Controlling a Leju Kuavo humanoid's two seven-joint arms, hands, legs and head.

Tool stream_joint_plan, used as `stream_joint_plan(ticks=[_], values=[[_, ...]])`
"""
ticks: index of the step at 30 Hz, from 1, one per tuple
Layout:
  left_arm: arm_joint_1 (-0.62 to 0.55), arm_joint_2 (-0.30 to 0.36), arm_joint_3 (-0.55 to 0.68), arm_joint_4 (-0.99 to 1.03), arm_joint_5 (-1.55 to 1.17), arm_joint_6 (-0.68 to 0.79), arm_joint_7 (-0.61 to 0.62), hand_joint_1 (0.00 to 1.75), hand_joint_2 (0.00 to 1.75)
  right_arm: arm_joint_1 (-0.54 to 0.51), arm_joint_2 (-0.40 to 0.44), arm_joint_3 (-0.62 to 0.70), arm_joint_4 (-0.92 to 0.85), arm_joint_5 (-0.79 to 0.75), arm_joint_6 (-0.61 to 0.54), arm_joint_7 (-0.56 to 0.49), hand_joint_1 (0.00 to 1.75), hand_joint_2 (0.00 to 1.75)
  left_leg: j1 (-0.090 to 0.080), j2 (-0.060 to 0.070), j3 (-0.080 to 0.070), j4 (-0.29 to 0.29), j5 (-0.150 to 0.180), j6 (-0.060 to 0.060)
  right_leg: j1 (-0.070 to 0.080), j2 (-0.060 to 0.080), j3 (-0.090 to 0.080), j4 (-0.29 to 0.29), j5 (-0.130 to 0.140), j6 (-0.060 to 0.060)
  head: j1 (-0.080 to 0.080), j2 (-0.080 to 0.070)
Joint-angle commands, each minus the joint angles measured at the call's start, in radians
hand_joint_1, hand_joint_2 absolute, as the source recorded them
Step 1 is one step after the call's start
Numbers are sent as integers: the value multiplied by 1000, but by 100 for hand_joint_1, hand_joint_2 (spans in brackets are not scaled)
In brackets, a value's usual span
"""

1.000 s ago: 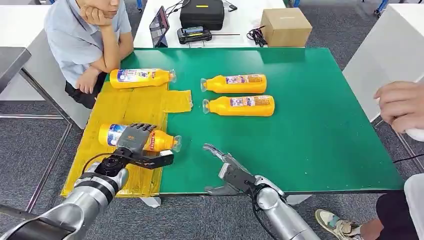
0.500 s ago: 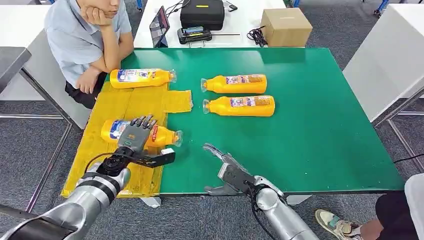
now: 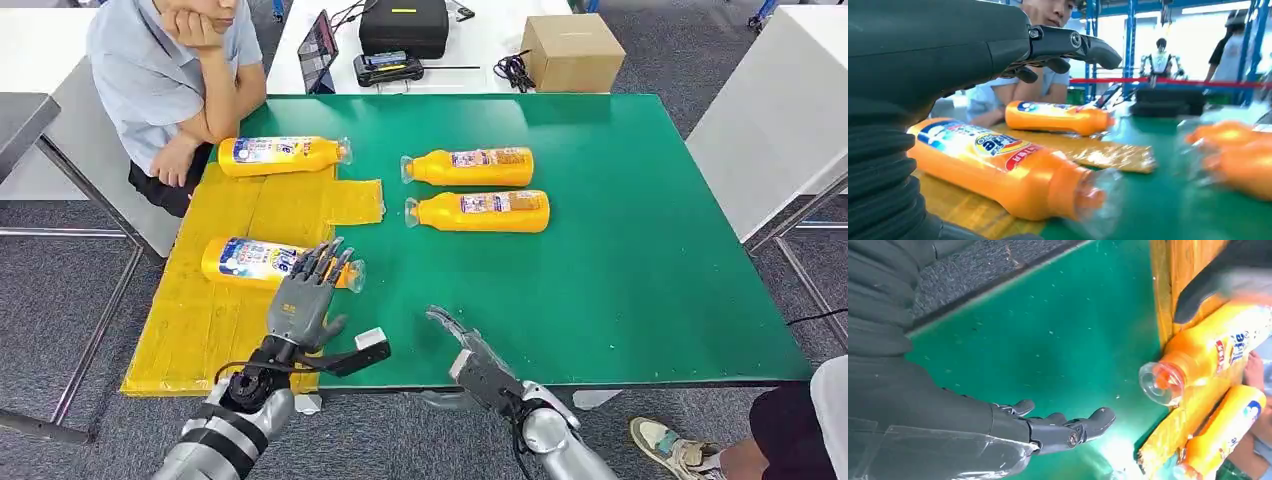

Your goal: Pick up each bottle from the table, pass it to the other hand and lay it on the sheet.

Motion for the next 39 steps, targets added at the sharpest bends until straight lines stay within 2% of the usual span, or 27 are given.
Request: stream_joint_plan(ticks=[1, 3, 4, 5, 7, 8, 10, 11, 12, 19, 21, 24, 27, 33, 39], values=[[204, 33, -52, -344, 161, 42, -104, 0, 175, 90, -30, -61, -118, 14, -18, 11, 0, 175, 1, 1, 3, 0, -2, -2, 1, 1, 3, 0, -2, -2, 0, 0], [259, 16, -40, -409, 308, 52, -181, 0, 175, 121, -10, -98, -171, 16, -66, 4, 0, 175, 1, 2, 3, 1, -3, -2, 2, 1, 3, 0, -2, -3, 0, 0], [273, 5, -40, -435, 399, 43, -213, 0, 175, 128, -3, -113, -184, 57, -137, 19, 0, 175, 1, 2, 3, 0, -2, -2, 1, 1, 2, 0, -2, -2, 0, 0], [317, -27, -2, -480, 632, 18, -301, 0, 175, 153, 10, -129, -235, 202, -313, 45, 0, 175, 2, 2, 4, 1, -4, -2, 2, 1, 4, 0, -3, -3, 0, 0], [355, -55, 31, -504, 850, -59, -356, 0, 175, 178, -1, -142, -308, 251, -379, 83, 0, 175, 1, 1, 0, 1, -2, -1, 1, 0, 1, 1, -1, -1, 0, 0], [361, -59, 42, -493, 884, -63, -368, 0, 175, 180, -17, -142, -323, 304, -421, 97, 0, 175, 1, 2, 2, 2, -4, -2, 2, 1, 2, 1, -3, -2, 0, 0], [359, -64, 53, -471, 924, -65, -400, 0, 175, 180, -34, -152, -333, 326, -435, 103, 0, 175, 1, 1, 3, 1, -3, -2, 1, 1, 3, 1, -2, -2, 0, 0], [363, -81, 76, -468, 1006, -81, -415, 0, 175, 170, -60, -150, -319, 438, -497, 150, 0, 175, 2, 2, 5, 2, -5, -3, 3, 1, 5, 1, -3, -3, 0, 0], [355, -83, 82, -450, 1039, -87, -424, 0, 175, 163, -75, -160, -303, 469, -514, 163, 0, 175, 1, 1, 2, 0, -2, -2, 1, 0, 3, -1, -1, -2, 0, 0], [352, -90, 88, -450, 1053, -87, -420, 0, 175, 161, -77, -159, -293, 473, -519, 161, 0, 175, 1, 0, 3, 0, -2, -1, 2, 0, 3, -1, -1, -2, 0, 0], [354, -101, 95, -449, 1124, -84, -438, 0, 175, 139, -141, -161, -251, 636, -590, 265, 0, 175, 1, 1, 4, 0, -3, -2, 2, 0, 4, -1, -1, -3, 0, 0], [362, -108, 97, -475, 1161, -51, -466, 0, 175, 78, -214, -199, -174, 701, -604, 298, 0, 175, 1, 0, 3, 0, -2, -1, 1, 0, 3, -1, -1, -1, -1, 0], [375, -91, 79, -500, 1170, -37, -464, 0, 175, 51, -218, -213, -159, 685, -580, 277, 0, 175, 1, 3, 4, 0, -3, -1, 2, 2, 5, -2, -1, -2, 0, 0], [379, -80, 50, -478, 1221, -69, -418, 0, 175, 44, -235, -142, -165, 788, -589, 339, 0, 175, 0, 1, 3, -1, -2, -1, 1, 1, 3, -2, 0, -2, 0, 0], [369, -74, 36, -446, 1285, -99, -400, 0, 175, 15, -252, -113, -129, 778, -560, 373, 0, 175, 1, 3, 4, 0, -3, -1, 1, 2, 4, -1, -1, -2, 0, 0]])
